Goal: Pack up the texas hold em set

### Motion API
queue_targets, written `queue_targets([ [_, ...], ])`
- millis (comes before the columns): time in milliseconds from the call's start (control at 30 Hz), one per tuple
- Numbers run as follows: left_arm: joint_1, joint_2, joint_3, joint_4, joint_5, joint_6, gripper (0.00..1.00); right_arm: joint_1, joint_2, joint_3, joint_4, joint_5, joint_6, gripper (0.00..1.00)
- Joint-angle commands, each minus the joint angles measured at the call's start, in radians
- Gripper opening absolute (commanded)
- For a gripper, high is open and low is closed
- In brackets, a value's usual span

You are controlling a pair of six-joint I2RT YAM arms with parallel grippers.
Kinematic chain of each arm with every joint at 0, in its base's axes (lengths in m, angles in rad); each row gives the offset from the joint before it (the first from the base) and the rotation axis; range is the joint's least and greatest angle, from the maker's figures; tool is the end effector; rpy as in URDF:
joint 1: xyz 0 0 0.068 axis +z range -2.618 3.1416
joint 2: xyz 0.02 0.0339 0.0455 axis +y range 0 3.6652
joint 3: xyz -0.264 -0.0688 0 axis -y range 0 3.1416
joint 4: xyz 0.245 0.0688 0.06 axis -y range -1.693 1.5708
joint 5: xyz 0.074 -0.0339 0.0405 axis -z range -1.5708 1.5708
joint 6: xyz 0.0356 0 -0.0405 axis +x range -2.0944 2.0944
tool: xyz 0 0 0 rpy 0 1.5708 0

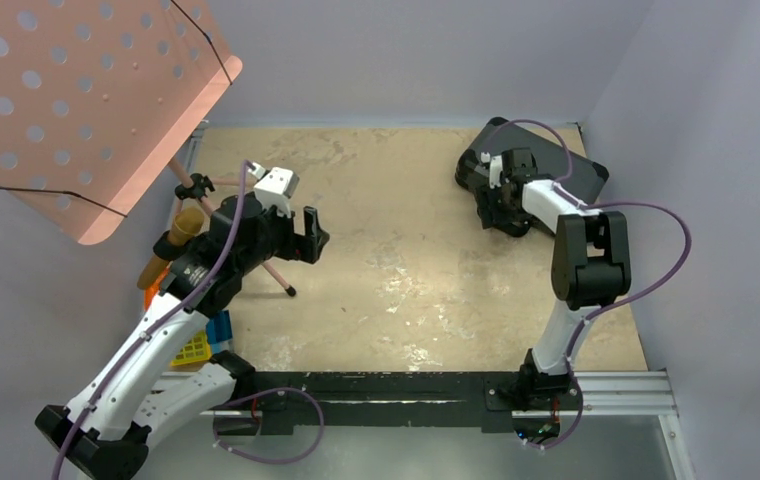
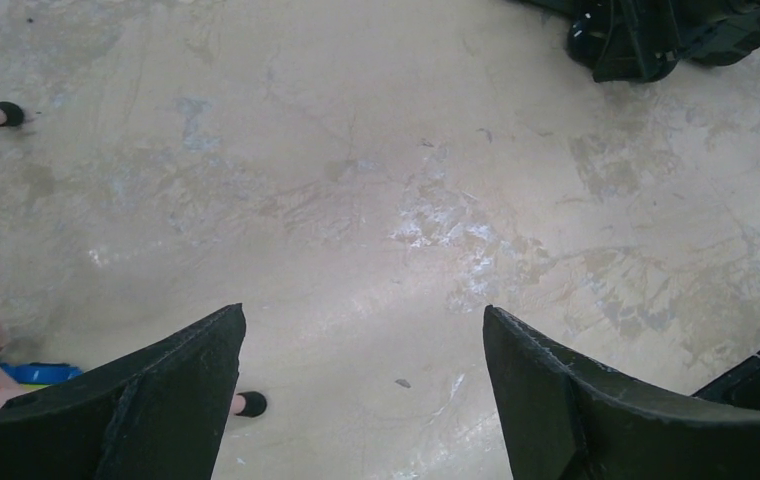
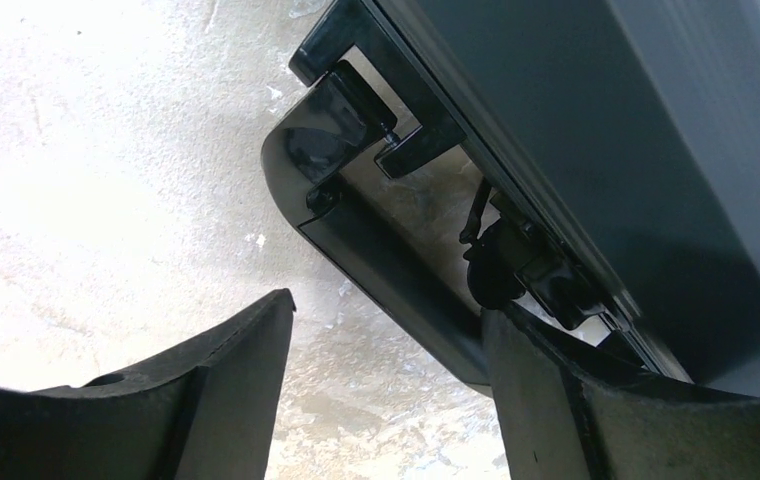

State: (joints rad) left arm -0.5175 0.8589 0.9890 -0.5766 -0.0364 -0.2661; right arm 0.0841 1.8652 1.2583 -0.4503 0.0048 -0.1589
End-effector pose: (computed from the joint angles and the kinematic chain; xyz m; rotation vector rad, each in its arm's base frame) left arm 0.1584 -0.0887 0.3573 0.2334 2.0341 -0.4580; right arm 0.3846 0.0322 0.1802 -0.3169 2.6092 -0.0321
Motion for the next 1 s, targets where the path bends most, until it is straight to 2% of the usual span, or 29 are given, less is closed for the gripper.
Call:
queue_targets([
  [0,0.001,0.046,0.031,0.087,0.111,-0.106,0.9,0.011,-0.005,0.048,-0.01,-0.238,-0.008,0.69],
  [167,-0.021,0.144,0.064,0.138,0.133,-0.216,0.87,0.009,-0.035,0.09,-0.031,-0.243,0.005,0.66],
  [300,-0.1,0.255,0.06,0.281,0.117,-0.307,0.85,-0.001,-0.034,0.125,-0.038,-0.268,0.008,0.62],
  [467,-0.191,0.49,0.16,0.39,0.139,-0.343,0.83,-0.026,-0.026,0.161,-0.051,-0.313,0.01,0.54],
  [667,-0.217,0.745,0.274,0.505,0.212,-0.37,0.72,-0.04,-0.041,0.153,-0.042,-0.279,0.041,0.51],
  [800,-0.222,0.874,0.362,0.535,0.226,-0.366,0.68,-0.041,-0.193,0.019,0.083,-0.142,0.218,0.58],
  [967,-0.226,0.975,0.409,0.643,0.275,-0.375,0.66,-0.075,-0.376,-0.173,0.191,-0.008,0.411,0.74],
])
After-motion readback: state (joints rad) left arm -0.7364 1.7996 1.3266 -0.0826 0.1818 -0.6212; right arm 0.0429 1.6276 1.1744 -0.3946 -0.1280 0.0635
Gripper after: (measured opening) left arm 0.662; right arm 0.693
